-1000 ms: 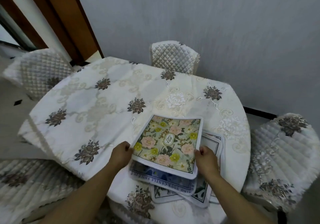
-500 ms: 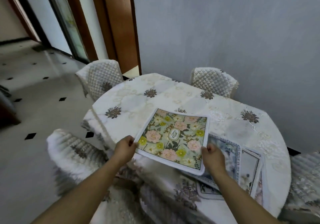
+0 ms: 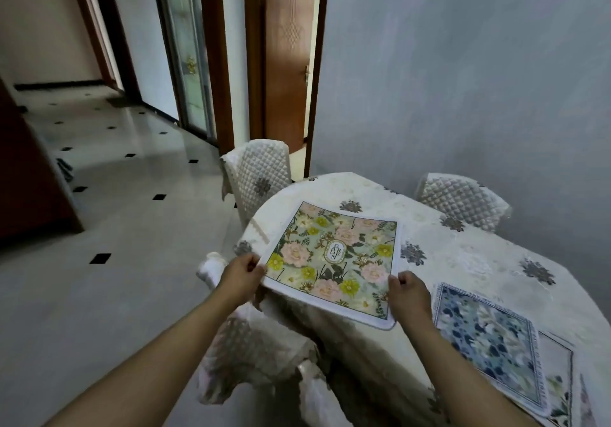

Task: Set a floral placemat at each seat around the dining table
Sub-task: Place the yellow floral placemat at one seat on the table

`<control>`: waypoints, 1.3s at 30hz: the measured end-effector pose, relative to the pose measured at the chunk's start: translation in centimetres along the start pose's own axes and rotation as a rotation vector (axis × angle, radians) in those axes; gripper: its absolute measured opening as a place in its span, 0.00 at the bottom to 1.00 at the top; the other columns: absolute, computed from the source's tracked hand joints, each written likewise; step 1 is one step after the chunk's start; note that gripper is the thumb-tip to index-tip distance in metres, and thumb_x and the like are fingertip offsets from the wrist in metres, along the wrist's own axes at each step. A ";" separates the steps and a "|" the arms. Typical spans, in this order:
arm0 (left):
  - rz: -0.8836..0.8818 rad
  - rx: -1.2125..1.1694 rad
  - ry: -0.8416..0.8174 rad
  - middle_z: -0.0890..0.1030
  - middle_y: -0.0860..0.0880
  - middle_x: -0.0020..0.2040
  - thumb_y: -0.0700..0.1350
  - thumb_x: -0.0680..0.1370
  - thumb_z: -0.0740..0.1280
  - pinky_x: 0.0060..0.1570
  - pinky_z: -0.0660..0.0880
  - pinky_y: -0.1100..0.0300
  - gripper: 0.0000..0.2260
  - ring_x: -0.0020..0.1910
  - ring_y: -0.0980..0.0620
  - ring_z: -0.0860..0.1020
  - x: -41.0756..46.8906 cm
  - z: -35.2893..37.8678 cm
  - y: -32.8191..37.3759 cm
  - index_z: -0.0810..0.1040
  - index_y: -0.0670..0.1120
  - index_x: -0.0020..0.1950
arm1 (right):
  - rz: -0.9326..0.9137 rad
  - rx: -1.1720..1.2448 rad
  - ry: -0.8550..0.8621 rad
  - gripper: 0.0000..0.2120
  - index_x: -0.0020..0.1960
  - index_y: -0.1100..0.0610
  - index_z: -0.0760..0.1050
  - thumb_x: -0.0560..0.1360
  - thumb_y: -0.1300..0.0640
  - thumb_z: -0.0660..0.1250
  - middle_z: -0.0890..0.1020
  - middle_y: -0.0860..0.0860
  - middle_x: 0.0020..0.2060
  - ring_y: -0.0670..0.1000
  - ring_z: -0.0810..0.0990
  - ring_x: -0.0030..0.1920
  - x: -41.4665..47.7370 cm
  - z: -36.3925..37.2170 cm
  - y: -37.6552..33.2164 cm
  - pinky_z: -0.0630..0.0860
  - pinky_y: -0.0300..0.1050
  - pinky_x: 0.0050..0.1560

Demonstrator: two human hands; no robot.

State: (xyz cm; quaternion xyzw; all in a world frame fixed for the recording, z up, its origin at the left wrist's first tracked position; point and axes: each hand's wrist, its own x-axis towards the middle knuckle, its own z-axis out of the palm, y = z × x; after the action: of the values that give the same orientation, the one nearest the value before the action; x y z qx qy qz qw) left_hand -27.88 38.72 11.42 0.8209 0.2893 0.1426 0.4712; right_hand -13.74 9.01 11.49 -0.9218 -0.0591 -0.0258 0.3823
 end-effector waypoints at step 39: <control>0.182 0.050 -0.398 0.82 0.46 0.42 0.46 0.78 0.67 0.37 0.73 0.58 0.05 0.41 0.47 0.79 74.4 -28.0 -13.8 0.76 0.47 0.43 | 0.288 0.024 0.267 0.17 0.34 0.63 0.65 0.78 0.56 0.61 0.72 0.60 0.30 0.57 0.71 0.31 34.9 47.9 -42.1 0.62 0.48 0.32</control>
State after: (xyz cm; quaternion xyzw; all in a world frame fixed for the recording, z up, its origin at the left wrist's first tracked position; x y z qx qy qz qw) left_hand 12.14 108.77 11.21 0.8671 0.1186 0.0125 0.4836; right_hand 15.55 75.54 10.37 -0.9044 0.1245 -0.0922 0.3976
